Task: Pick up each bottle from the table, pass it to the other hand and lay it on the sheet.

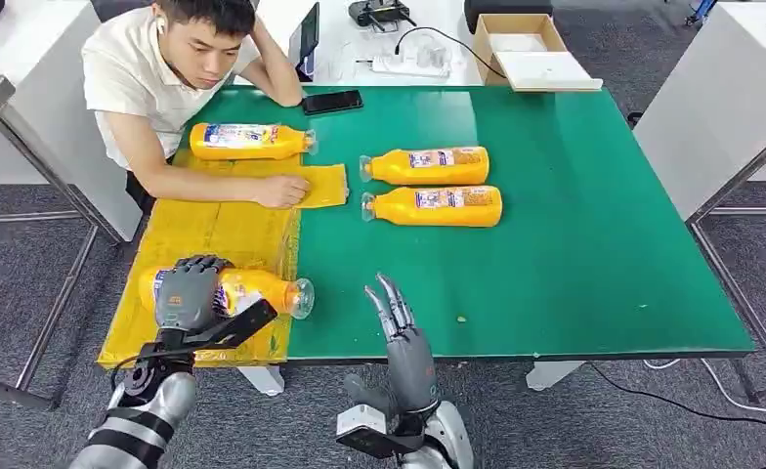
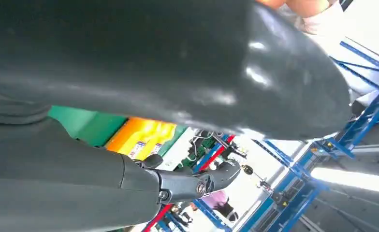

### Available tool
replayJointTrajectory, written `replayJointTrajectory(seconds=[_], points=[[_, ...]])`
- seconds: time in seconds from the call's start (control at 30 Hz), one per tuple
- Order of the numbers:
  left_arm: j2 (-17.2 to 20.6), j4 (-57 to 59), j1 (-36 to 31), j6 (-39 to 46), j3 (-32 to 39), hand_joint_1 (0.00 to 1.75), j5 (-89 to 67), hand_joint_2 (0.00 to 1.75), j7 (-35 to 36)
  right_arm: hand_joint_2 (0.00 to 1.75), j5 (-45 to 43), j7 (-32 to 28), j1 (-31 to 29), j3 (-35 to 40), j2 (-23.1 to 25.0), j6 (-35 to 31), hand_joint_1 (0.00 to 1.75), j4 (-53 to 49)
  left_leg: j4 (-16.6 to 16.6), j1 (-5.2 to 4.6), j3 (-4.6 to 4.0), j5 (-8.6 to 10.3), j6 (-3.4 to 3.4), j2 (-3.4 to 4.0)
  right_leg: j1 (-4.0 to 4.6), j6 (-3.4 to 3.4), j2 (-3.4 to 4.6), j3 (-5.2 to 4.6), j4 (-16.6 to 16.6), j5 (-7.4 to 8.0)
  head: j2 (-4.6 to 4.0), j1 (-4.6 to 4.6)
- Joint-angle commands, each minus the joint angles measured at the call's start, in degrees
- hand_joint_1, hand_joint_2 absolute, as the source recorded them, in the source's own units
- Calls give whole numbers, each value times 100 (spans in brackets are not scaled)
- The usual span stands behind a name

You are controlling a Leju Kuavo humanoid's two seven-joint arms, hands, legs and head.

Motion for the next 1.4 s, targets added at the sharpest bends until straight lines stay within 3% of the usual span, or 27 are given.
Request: replayJointTrajectory(seconds=[0.03,0.43,0.47,0.5,0.63,1.1,1.27,1.4], points=[[677,3335,-2123,-1769,146,175,-2046,175,1349,0,-216,-191,347,-760,94,318,0,-572,-5,6,16,12,-19,-16,6,-14,-24,19,1,-3,0,4],[716,3398,-2220,-2307,179,171,-1662,175,905,0,-335,-286,279,-772,113,378,0,-325,-5,5,16,12,-14,-2,4,-11,-3,18,4,2,-2,0],[692,3283,-2172,-2472,260,122,-1395,175,767,0,-344,-306,270,-762,112,367,0,-296,-8,5,28,9,-17,1,6,-16,-3,27,3,0,0,2],[704,3159,-2133,-2668,271,3,-1167,175,643,0,-365,-321,265,-759,112,360,0,-267,-6,4,19,11,-14,0,4,-12,-1,19,3,2,0,2],[987,2781,-2053,-3366,42,0,-709,175,367,0,-422,-385,241,-732,92,364,0,-154,-5,5,27,7,-17,4,5,-14,1,25,6,-2,0,0],[1387,2086,-1802,-3872,-359,0,237,175,43,0,-507,-556,110,-816,114,348,0,155,-4,4,18,11,-14,8,3,-10,4,15,10,2,-2,2],[1308,1557,-1449,-3508,-191,0,639,175,-207,0,-527,-608,81,-820,126,321,0,339,-8,7,34,4,-17,14,7,-14,7,30,6,-3,-2,0],[866,180,-581,-3396,455,0,2155,175,-1060,0,-587,-709,94,-764,111,288,0,420,-7,2,20,10,-12,3,1,-8,0,18,7,-1,0,2]])
